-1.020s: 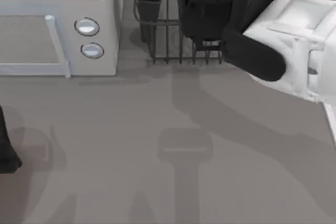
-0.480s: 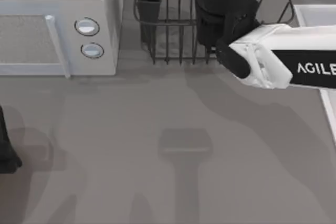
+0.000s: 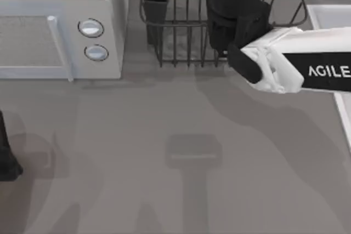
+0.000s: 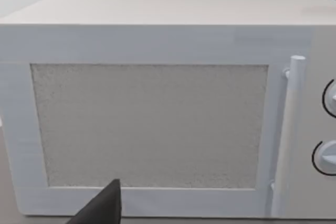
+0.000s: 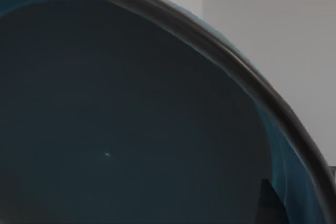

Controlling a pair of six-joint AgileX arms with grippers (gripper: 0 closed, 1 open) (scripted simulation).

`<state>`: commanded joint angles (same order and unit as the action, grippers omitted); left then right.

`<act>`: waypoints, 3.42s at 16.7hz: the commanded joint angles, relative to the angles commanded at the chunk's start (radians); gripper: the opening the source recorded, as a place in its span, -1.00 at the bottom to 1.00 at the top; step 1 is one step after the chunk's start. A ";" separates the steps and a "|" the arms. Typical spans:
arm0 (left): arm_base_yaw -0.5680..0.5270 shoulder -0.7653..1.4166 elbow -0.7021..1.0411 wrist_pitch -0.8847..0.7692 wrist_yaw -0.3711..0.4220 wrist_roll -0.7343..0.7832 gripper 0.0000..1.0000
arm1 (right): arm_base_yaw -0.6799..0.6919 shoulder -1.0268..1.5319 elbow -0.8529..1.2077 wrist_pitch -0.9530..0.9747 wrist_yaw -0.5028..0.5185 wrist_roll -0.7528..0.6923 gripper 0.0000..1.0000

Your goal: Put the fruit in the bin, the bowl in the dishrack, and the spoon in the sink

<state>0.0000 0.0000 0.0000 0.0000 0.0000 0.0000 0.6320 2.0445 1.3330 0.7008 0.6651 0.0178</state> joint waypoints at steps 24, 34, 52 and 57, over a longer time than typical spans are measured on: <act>0.000 0.000 0.000 0.000 0.000 0.000 1.00 | -0.012 -0.056 -0.040 -0.021 -0.026 0.000 1.00; 0.000 0.000 0.000 0.000 0.000 0.000 1.00 | -0.228 -0.784 -0.516 -0.274 -0.271 -0.009 1.00; 0.000 0.000 0.000 0.000 0.000 0.000 1.00 | -0.632 -2.044 -1.333 -0.701 -0.665 -0.018 1.00; 0.000 0.000 0.000 0.000 0.000 0.000 1.00 | -0.638 -2.006 -1.302 -0.733 -0.663 -0.039 1.00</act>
<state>0.0000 0.0000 0.0000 0.0000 0.0000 0.0000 -0.0056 0.0383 0.0309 -0.0319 0.0019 -0.0216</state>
